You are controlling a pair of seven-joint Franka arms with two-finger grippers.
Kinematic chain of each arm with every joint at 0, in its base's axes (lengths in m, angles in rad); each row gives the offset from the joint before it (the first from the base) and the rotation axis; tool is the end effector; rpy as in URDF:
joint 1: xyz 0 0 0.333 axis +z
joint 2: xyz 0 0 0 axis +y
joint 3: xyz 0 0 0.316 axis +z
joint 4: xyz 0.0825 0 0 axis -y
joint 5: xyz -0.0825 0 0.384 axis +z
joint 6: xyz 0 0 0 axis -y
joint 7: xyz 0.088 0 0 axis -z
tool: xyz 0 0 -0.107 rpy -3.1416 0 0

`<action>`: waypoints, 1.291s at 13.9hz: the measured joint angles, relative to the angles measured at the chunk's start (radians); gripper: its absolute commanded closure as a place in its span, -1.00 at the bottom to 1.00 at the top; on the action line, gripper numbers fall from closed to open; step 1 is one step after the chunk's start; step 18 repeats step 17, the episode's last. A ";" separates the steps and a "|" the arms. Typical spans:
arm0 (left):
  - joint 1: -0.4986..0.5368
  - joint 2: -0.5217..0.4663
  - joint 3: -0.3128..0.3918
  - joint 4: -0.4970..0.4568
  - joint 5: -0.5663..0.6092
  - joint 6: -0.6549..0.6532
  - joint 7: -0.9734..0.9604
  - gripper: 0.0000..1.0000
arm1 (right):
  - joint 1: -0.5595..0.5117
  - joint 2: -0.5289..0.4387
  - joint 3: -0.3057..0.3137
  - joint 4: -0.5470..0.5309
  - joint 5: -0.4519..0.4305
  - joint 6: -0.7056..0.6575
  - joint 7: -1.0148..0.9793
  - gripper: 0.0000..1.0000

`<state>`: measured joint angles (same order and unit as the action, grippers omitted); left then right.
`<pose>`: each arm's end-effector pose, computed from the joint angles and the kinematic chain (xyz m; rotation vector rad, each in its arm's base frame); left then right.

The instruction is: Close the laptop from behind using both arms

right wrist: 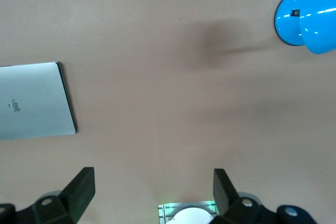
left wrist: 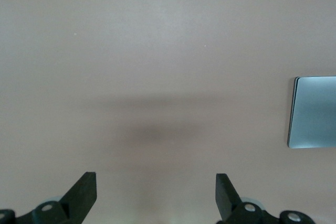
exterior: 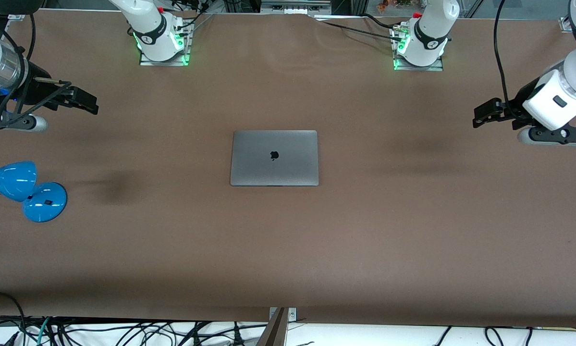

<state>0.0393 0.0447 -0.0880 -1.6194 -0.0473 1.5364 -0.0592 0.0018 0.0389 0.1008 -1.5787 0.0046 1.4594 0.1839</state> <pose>0.5593 -0.0315 0.5743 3.0907 0.0181 -0.2013 0.5493 0.0560 0.5906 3.1152 -0.1261 -0.2462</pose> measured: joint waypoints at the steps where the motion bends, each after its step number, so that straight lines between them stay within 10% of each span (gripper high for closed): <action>1: -0.001 0.000 0.010 -0.001 0.000 -0.005 0.005 -1.00 | 0.000 -0.002 0.000 -0.005 0.000 0.000 -0.009 -1.00; 18: -0.028 -0.031 0.061 -0.006 -0.001 -0.024 0.046 -1.00 | -0.030 -0.016 0.000 -0.020 -0.001 0.004 -0.045 -1.00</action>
